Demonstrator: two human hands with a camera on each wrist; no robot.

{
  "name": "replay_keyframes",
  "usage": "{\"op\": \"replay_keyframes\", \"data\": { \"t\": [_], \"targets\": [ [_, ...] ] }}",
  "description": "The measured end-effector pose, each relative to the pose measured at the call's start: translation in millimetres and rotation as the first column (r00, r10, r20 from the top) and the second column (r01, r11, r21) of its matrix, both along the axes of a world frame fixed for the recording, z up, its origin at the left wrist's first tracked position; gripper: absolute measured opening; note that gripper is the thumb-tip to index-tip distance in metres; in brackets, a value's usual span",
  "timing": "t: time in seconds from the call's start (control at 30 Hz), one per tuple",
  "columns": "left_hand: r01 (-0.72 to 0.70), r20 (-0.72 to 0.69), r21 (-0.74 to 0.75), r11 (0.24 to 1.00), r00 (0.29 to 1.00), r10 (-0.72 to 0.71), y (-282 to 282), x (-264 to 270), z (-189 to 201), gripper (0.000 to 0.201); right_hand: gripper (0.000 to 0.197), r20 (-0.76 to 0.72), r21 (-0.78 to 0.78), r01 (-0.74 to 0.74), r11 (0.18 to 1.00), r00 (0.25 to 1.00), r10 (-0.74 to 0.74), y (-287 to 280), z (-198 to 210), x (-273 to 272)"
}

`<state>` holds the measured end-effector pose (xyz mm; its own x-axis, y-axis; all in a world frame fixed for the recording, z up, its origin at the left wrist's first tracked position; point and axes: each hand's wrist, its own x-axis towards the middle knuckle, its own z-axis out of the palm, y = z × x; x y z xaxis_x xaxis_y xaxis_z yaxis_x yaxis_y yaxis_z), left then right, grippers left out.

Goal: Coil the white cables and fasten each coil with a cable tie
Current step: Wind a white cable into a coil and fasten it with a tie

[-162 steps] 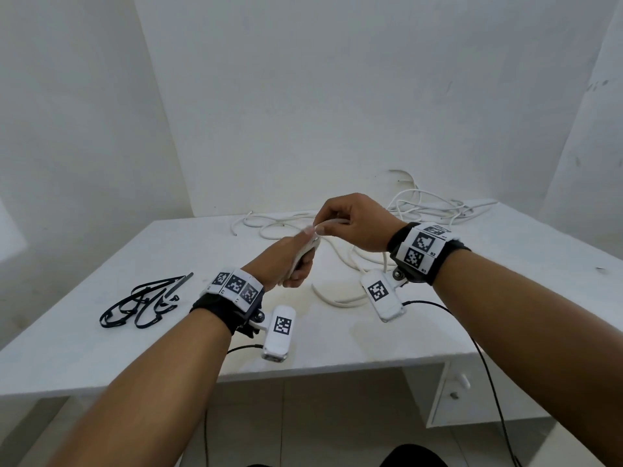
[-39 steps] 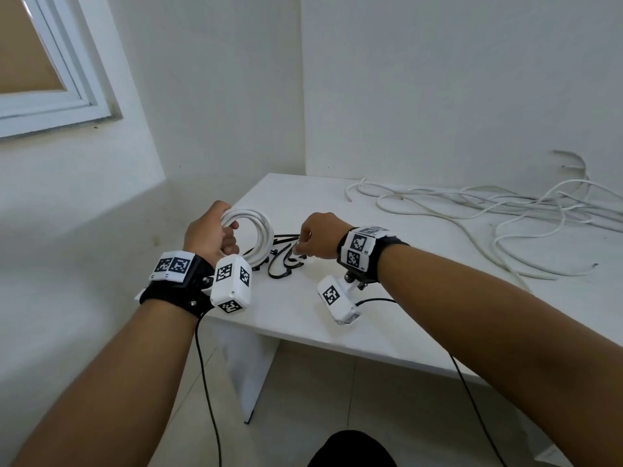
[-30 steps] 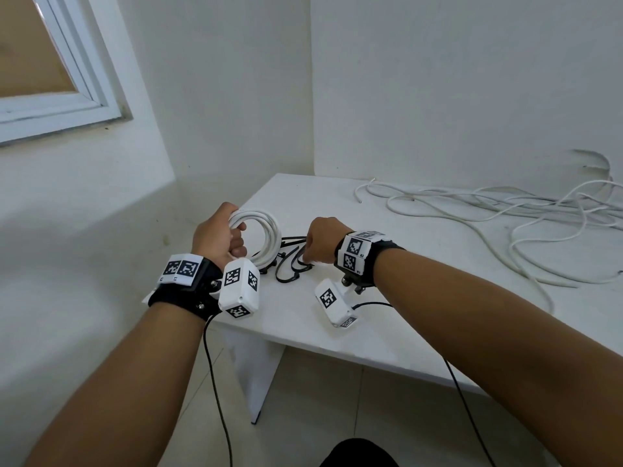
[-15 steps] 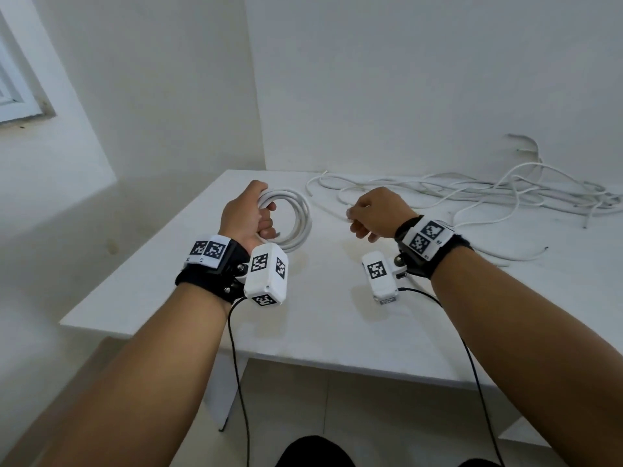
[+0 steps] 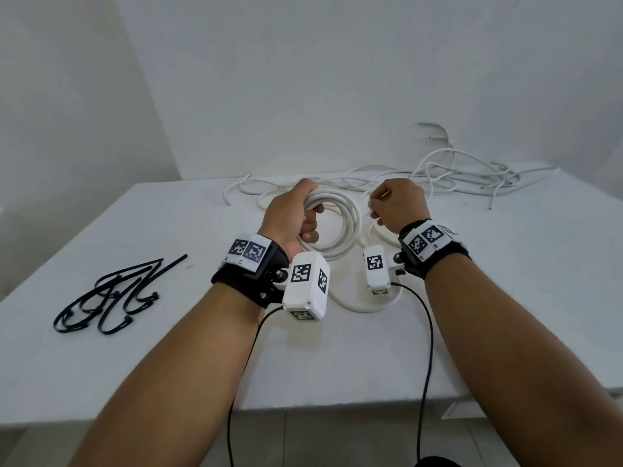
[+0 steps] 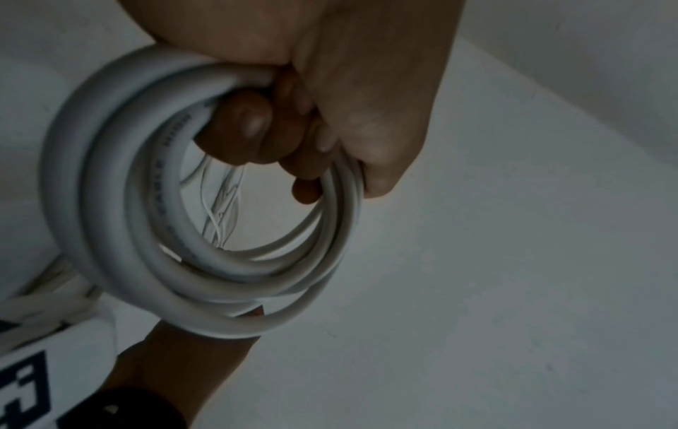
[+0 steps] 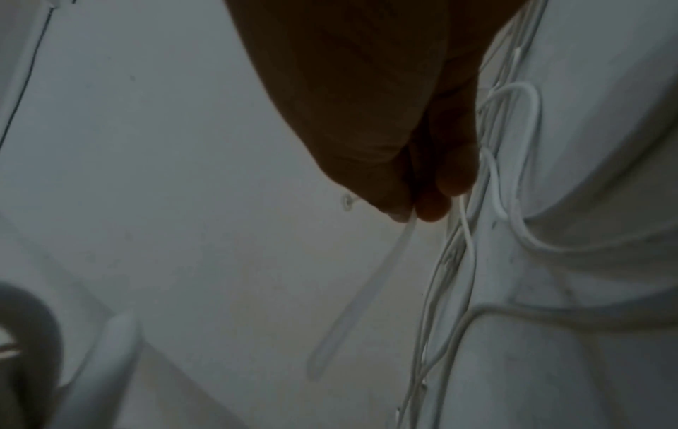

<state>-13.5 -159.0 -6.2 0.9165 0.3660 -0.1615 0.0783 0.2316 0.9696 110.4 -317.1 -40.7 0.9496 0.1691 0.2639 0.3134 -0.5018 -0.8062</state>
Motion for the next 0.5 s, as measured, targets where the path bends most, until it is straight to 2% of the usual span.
{"op": "replay_keyframes", "data": {
  "t": [0.13, 0.27, 0.37, 0.5],
  "targets": [
    [0.029, 0.001, 0.037, 0.999, 1.0, -0.029, -8.1, 15.0, 0.2, 0.035, 0.002, -0.015, 0.143, -0.125, 0.982, 0.992, 0.128, 1.8, 0.3, -3.1],
    [0.054, -0.048, 0.047, 0.997, 0.998, -0.052, -11.1, 23.1, -12.4, 0.035, 0.017, -0.051, 0.3, -0.257, 0.919, 0.957, 0.285, 13.6, 3.9, -18.6],
    [0.047, -0.052, 0.035, 0.998, 0.998, -0.045, -15.1, 24.2, -22.6, 0.036, 0.018, -0.136, 0.445, -0.288, 0.848, 0.914, 0.382, 14.9, 7.3, -27.4],
    [0.043, -0.038, 0.066, 0.997, 0.998, -0.041, -19.0, 23.5, -25.7, 0.037, 0.007, -0.236, 0.511, -0.296, 0.807, 0.855, 0.463, 8.6, 7.8, -28.8]
  ]
}}
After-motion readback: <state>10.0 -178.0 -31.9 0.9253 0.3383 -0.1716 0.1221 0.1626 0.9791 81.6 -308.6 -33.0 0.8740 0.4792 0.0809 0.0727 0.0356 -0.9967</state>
